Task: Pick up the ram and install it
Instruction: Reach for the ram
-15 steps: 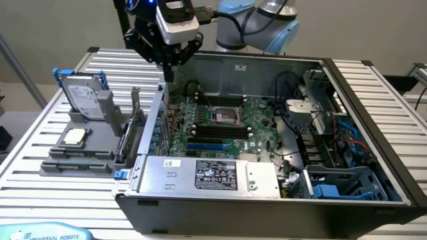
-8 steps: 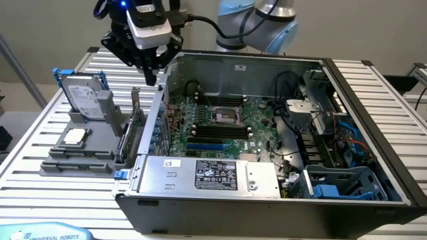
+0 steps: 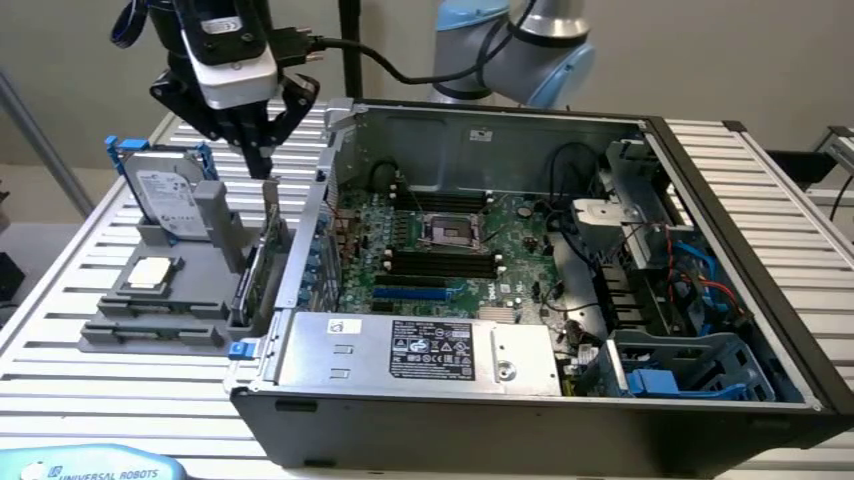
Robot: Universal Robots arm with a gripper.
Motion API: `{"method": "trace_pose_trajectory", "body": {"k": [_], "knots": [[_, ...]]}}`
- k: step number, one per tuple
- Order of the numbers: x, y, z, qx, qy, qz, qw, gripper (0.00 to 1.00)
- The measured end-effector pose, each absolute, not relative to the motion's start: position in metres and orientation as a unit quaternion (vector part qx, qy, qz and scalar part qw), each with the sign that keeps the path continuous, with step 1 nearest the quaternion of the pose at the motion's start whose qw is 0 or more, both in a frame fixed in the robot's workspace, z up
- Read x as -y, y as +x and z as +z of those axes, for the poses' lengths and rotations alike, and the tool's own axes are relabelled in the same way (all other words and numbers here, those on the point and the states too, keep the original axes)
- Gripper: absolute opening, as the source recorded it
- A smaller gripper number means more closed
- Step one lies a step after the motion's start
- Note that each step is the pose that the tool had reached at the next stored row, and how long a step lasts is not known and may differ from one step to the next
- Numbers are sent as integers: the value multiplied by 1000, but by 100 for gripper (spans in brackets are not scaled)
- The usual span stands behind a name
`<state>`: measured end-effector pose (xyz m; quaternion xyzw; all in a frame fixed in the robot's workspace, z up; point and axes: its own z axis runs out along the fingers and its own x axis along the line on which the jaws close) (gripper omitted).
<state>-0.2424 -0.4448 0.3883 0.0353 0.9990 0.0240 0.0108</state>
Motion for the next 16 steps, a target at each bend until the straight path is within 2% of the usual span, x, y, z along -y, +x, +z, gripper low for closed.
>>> {"method": "trace_pose_trajectory", "body": {"k": [16], "knots": [[456,-315,382,-999,35,24,11,11]]}}
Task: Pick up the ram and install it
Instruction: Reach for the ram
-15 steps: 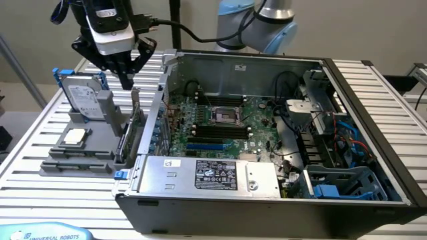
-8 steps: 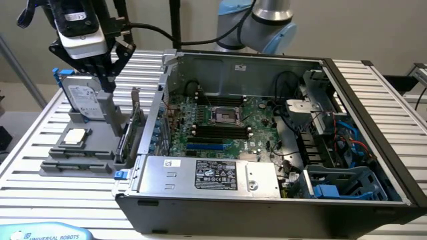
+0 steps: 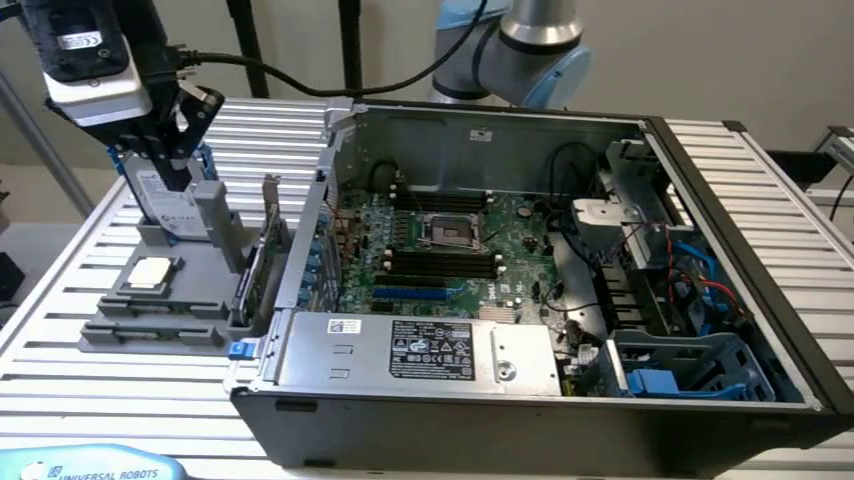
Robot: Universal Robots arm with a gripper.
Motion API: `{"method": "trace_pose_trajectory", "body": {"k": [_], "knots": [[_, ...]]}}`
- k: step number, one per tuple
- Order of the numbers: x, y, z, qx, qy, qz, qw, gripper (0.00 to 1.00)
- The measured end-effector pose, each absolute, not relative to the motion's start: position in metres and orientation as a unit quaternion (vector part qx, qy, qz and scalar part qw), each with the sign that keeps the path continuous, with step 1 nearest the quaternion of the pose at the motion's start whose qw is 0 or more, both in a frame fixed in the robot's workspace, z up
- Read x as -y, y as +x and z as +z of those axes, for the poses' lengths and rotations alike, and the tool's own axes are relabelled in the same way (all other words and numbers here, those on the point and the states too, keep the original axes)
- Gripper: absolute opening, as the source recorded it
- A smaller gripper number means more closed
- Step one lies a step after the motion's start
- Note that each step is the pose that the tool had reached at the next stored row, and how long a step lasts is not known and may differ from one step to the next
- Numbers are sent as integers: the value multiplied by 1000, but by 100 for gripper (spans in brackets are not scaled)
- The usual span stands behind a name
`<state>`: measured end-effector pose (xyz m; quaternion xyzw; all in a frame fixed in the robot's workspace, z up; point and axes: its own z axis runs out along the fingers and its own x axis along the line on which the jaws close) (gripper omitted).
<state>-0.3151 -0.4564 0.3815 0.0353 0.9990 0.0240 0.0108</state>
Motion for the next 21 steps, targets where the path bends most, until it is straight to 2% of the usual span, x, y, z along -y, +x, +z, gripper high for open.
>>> {"method": "trace_pose_trajectory", "body": {"k": [16,21], "knots": [[464,-388,373,-999,35,24,11,11],[464,-392,373,-999,35,24,11,11]]}}
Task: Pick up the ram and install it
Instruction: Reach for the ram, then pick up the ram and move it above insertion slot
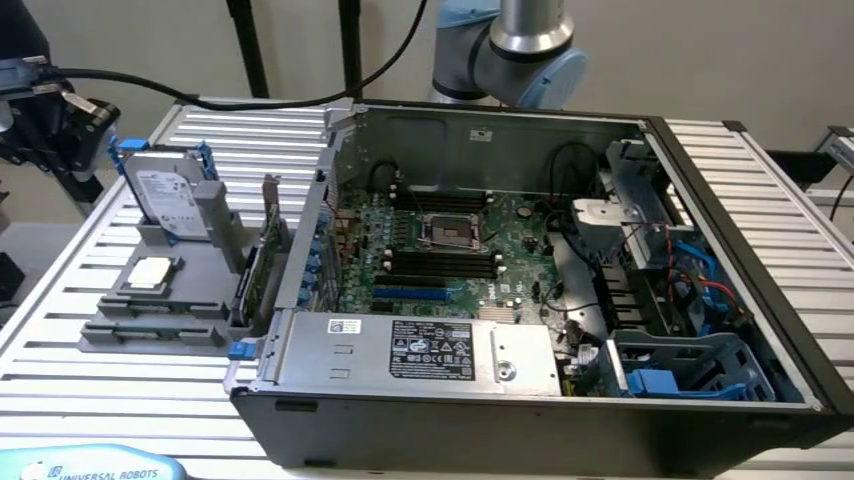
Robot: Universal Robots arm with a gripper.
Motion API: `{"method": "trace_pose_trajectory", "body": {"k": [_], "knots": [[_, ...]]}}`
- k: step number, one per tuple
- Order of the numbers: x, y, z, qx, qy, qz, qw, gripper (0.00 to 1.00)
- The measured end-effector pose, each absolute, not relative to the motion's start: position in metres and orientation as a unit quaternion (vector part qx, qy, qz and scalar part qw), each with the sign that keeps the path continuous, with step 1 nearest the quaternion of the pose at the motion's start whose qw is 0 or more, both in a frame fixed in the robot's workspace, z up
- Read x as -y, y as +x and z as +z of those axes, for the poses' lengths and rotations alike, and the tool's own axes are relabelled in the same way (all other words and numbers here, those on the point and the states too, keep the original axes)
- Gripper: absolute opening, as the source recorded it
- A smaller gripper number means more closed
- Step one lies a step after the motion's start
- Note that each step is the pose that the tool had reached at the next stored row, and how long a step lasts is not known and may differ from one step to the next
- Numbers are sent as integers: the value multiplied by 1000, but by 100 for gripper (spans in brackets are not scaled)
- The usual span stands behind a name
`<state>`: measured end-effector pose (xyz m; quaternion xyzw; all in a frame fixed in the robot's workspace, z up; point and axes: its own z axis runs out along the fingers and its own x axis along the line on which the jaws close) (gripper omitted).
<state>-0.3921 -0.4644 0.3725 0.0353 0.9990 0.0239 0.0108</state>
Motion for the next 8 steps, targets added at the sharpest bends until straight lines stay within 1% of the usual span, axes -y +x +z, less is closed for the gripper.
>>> {"method": "trace_pose_trajectory", "body": {"k": [8], "knots": [[464,-392,373,-999,35,24,11,11]]}}
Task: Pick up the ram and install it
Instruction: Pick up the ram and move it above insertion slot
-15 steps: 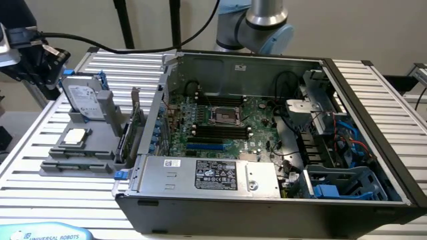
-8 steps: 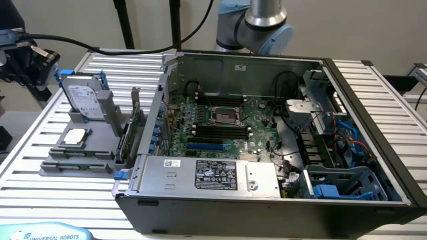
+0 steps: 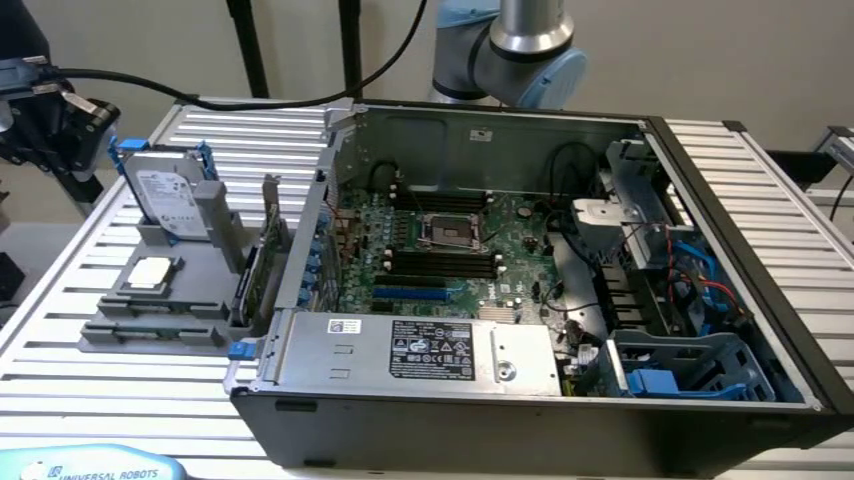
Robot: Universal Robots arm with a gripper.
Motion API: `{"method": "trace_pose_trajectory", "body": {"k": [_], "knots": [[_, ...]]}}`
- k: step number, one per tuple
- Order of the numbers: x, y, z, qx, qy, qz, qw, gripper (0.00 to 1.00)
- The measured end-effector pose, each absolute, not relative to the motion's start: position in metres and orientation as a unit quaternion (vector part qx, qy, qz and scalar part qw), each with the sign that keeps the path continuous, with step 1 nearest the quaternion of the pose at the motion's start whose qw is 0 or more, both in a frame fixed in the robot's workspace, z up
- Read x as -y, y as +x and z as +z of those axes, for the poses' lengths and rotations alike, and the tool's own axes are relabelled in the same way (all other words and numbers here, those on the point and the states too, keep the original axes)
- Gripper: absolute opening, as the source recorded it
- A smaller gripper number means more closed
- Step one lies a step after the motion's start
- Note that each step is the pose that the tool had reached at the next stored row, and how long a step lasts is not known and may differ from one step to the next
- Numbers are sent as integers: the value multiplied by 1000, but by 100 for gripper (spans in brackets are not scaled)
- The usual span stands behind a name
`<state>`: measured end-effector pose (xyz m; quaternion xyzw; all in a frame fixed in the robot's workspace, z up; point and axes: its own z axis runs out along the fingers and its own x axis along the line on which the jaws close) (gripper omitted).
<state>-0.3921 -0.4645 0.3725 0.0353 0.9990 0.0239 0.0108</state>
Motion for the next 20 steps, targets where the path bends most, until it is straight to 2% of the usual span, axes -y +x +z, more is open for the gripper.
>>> {"method": "trace_pose_trajectory", "body": {"k": [10,20], "knots": [[464,-392,372,-1000,8,24,9,11],[464,-392,369,-996,-82,24,-3,11]]}}
